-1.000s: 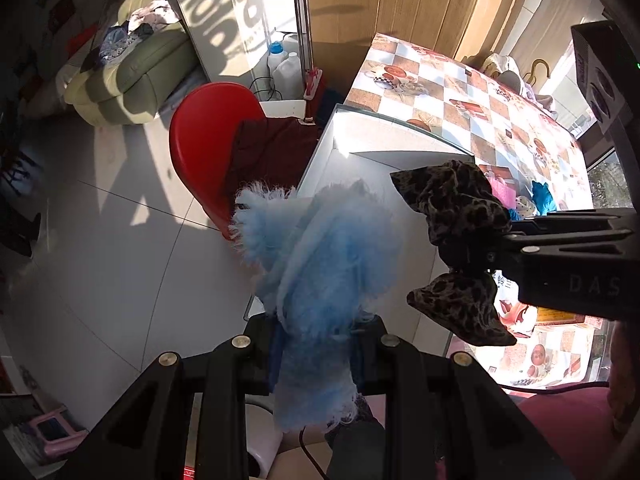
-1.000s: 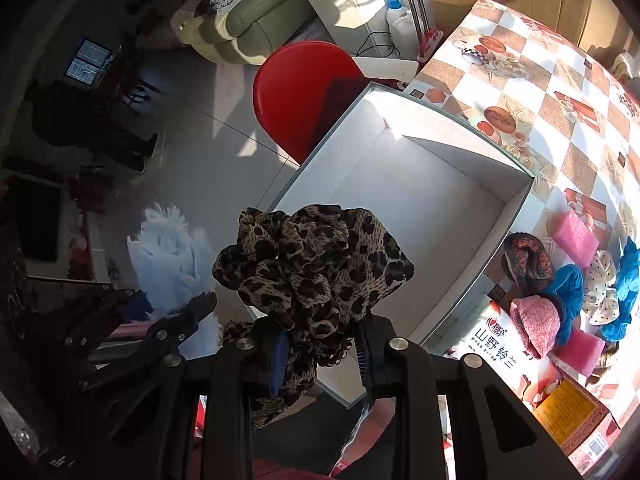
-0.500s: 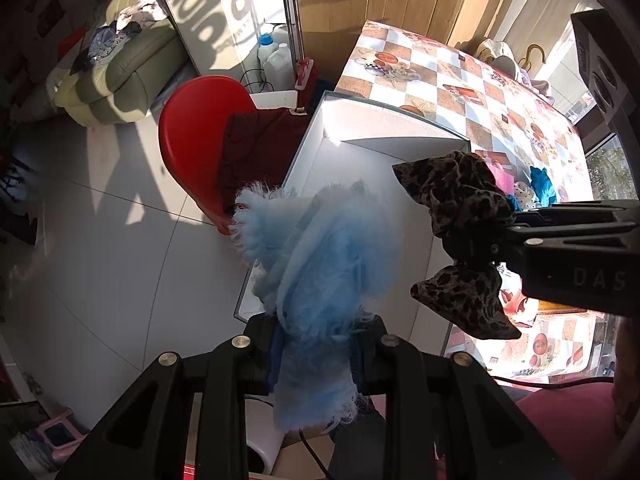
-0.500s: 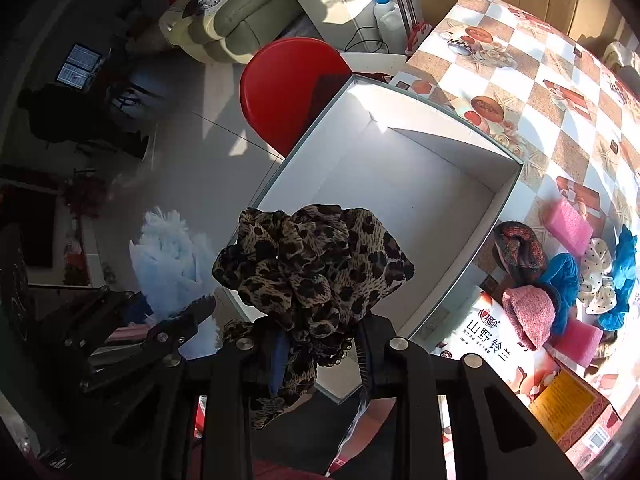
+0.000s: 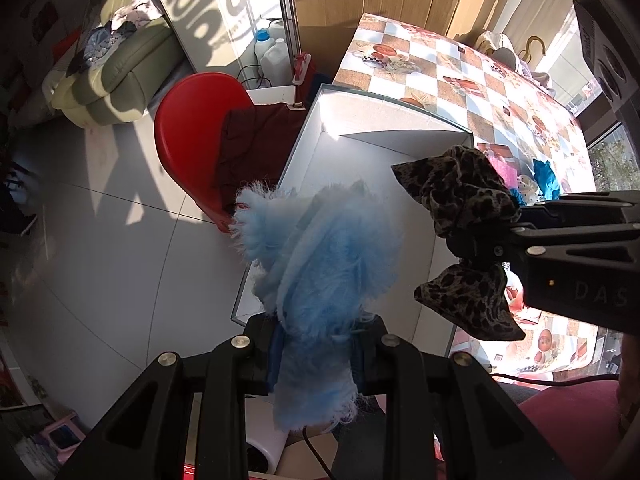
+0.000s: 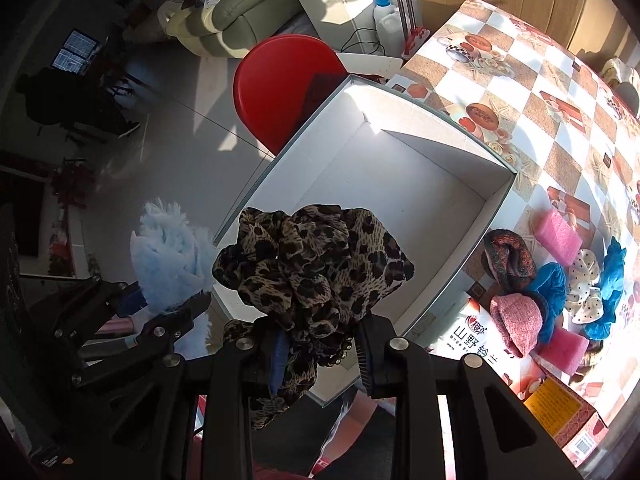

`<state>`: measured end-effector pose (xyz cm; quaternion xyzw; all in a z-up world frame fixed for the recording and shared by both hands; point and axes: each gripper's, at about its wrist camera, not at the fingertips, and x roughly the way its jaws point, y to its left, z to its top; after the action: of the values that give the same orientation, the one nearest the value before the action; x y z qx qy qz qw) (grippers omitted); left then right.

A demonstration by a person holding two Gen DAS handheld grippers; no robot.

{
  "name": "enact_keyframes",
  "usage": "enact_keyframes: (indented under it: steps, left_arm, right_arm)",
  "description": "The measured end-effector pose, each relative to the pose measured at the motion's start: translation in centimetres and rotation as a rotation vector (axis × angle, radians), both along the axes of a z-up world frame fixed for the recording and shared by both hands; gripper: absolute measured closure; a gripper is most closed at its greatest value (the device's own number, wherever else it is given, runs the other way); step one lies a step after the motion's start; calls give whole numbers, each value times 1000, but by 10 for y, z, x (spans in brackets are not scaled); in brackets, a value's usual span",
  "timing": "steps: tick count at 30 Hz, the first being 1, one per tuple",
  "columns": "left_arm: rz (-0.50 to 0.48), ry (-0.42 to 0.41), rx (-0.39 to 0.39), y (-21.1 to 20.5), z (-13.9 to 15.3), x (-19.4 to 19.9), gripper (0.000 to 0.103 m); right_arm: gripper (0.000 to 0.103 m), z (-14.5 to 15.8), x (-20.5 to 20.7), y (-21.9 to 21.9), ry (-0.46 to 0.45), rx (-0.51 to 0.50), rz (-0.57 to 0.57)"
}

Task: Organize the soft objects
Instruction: 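Carry the blue cloth and leopard scrunchie over the white box with both tools, then open both tools to drop the blue cloth and leopard scrunchie into the box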

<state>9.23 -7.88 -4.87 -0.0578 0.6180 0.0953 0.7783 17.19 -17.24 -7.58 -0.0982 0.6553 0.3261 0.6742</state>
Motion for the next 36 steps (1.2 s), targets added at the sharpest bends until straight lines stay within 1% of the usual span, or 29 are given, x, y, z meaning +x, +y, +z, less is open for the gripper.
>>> enact_keyframes:
  steps: [11, 14, 16, 17, 18, 19, 20, 21, 22, 23, 24, 26, 27, 32, 36]
  left_arm:
    - [-15, -2, 2, 0, -1, 3, 69]
    - [-21, -10, 6, -1, 1, 6, 58]
    - [-25, -9, 14, -1, 1, 6, 37]
    - [-28, -9, 16, -2, 1, 7, 32]
    - [-29, -12, 18, -3, 1, 7, 24]
    - [-31, -18, 21, -4, 2, 8, 19]
    - [-31, -25, 23, -4, 3, 8, 18]
    - [-29, -32, 23, -4, 4, 8, 15]
    - [-26, -37, 19, -4, 4, 8, 11]
    - [-21, -40, 15, -3, 5, 8, 9]
    - [-15, -43, 11, -2, 5, 8, 7]
    - [2, -54, -2, 1, 5, 7, 4]
    - [12, -63, -11, 3, 6, 6, 0]
    - [31, -79, -50, 7, 7, 6, 0]
    - [-10, -59, -59, -6, 4, 13, 0]
  right_arm:
    - [73, -3, 4, -1, 3, -10, -7]
    - [71, -3, 4, -1, 4, -13, -8]
    - [64, -3, 5, -1, 1, -17, -11]
    - [61, -3, 5, -1, 0, -19, -11]
    - [56, -2, 5, -1, -2, -18, -13]
    - [56, -2, 5, -1, -7, -21, -14]
    - [56, -2, 5, -2, -8, -21, -15]
    - [53, -1, 5, -2, -6, -17, -15]
    - [33, -1, 5, -2, -7, -19, -15]
    - [19, -1, 5, -1, -9, -22, -14]
    - [2, -1, 5, -1, -10, -22, -16]
    - [1, 1, 5, -3, -19, -14, -25]
    - [1, 2, 6, -4, -26, -21, -30]
    - [1, -6, 6, -14, 1, -47, -70]
    - [1, -6, 10, -32, 9, -48, -133]
